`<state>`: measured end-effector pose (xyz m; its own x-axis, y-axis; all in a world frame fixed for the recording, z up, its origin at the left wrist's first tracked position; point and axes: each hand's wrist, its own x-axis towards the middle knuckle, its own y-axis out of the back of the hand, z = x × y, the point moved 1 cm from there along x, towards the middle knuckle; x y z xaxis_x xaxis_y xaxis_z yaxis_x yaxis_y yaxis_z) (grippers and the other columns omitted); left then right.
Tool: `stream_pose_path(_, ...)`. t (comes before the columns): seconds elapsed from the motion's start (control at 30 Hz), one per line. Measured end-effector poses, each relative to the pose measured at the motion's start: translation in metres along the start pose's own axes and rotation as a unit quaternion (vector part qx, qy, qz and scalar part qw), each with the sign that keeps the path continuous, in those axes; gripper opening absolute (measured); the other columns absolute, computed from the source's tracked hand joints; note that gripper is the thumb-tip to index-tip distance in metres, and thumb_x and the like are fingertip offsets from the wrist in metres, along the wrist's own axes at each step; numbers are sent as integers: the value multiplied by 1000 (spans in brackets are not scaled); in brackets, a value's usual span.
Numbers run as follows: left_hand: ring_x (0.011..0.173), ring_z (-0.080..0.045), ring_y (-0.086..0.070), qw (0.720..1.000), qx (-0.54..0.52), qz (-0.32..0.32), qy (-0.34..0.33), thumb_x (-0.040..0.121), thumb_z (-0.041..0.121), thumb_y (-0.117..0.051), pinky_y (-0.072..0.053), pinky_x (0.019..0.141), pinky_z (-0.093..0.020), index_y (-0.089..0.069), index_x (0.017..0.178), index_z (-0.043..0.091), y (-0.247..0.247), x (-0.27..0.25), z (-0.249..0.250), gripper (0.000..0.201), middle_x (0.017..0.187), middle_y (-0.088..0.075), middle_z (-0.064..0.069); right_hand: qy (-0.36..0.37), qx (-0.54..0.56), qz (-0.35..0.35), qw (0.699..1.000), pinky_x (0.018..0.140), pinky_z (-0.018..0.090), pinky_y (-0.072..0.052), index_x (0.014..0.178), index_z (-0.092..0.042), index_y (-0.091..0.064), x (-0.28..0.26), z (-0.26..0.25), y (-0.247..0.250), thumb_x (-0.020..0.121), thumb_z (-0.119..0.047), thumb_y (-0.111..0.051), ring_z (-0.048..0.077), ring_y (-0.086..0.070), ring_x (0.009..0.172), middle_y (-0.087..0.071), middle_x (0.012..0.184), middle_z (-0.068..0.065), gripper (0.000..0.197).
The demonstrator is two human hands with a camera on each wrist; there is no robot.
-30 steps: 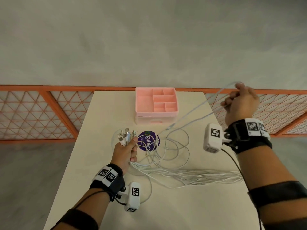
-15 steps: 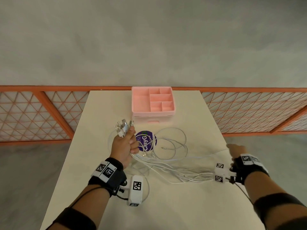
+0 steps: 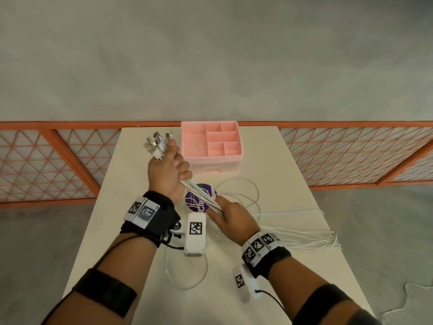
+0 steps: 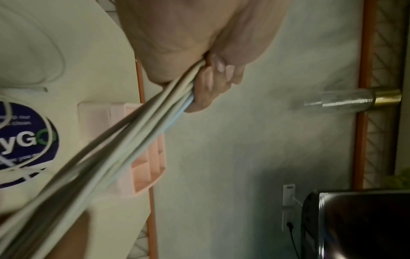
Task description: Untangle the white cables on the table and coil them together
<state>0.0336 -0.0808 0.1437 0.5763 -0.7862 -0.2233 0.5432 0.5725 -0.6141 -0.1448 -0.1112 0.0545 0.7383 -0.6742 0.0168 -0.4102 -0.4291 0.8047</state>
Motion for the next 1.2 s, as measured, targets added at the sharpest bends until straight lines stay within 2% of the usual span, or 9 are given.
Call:
stream_pose_path(0.27,40,-6,-24,998,-56,20,-17,102,29,-54,-23,38,-18,-55,80,26,32,14,13,22,53,-34,9,-125,-163,-37,978,65,36,-44,94,-20,-53,-38,99,28,97,-47,-50,36,-64,84,-69,87,10,27)
stream_pose_path(0.47,40,-5,-23,997,-57,52,0,100,33,-55,-23,37,-18,-52,78,24,60,20,11,24,53,-32,9,-284,-209,-79,932,70,30,-48,73,-25,-50,-77,175,89,93,-43,-58,24,-64,80,-59,74,-5,29)
stream_pose_path(0.63,37,-4,-25,994,-11,37,100,102,30,-51,-22,33,-16,-53,72,24,64,5,-21,31,51,-33,9,-330,-286,95,895,83,37,-47,82,-26,-57,-86,189,149,97,-29,-51,22,-57,63,-59,65,-3,17)
stream_pose_path(0.77,40,-6,-26,984,79,-22,156,100,34,-55,-23,35,-18,-51,74,21,67,-12,-51,29,54,-34,6,-330,-269,216,879,89,46,-43,88,-20,-62,-86,194,147,100,-38,-43,28,-58,80,-65,80,7,29)
stream_pose_path(0.83,41,-6,-25,977,122,-45,170,99,36,-55,-24,36,-18,-49,74,20,70,-18,-59,30,56,-31,5,-354,-299,168,870,88,45,-45,96,-20,-65,-89,204,130,98,-35,-44,29,-57,91,-65,91,5,25)
stream_pose_path(0.93,43,-8,-23,966,177,-62,178,98,37,-57,-23,38,-18,-47,72,21,73,-23,-62,32,57,-30,4,-410,-308,-28,858,98,42,-47,110,-28,-64,-98,219,89,95,-30,-47,28,-55,113,-63,114,2,23)
stream_pose_path(1.03,45,-9,-22,960,211,-54,174,98,36,-58,-21,41,-18,-45,69,20,75,-25,-63,36,56,-29,4,-437,-307,-211,819,110,39,-35,119,-35,-54,-105,220,55,80,-49,-66,32,-40,132,-47,135,3,44)
stream_pose_path(1.13,45,-9,-22,955,232,-57,174,98,37,-57,-21,42,-18,-44,69,20,77,-28,-66,36,57,-30,4,-445,-313,-270,795,106,43,-36,109,-33,-48,-96,216,49,60,-42,-75,34,-49,124,-53,127,3,56)
stream_pose_path(1.2,46,-9,-23,951,243,-65,178,98,38,-57,-22,43,-19,-43,69,20,79,-29,-68,37,57,-30,4,-408,-277,-255,832,98,39,-47,106,-23,-55,-78,208,52,63,-31,-68,30,-61,113,-63,123,6,46)
